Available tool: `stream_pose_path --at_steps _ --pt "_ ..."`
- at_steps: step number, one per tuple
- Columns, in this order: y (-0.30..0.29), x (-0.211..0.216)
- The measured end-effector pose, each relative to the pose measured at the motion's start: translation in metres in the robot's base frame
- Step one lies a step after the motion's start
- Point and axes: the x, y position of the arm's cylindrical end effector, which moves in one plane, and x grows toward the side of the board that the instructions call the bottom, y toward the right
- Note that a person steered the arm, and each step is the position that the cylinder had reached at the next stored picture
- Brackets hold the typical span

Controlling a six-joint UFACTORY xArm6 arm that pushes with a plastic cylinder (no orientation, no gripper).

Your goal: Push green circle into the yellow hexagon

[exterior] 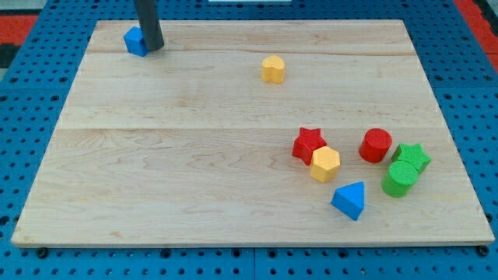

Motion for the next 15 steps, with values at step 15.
stream_pose_path --at_steps 15 --pt "0.338 0.28"
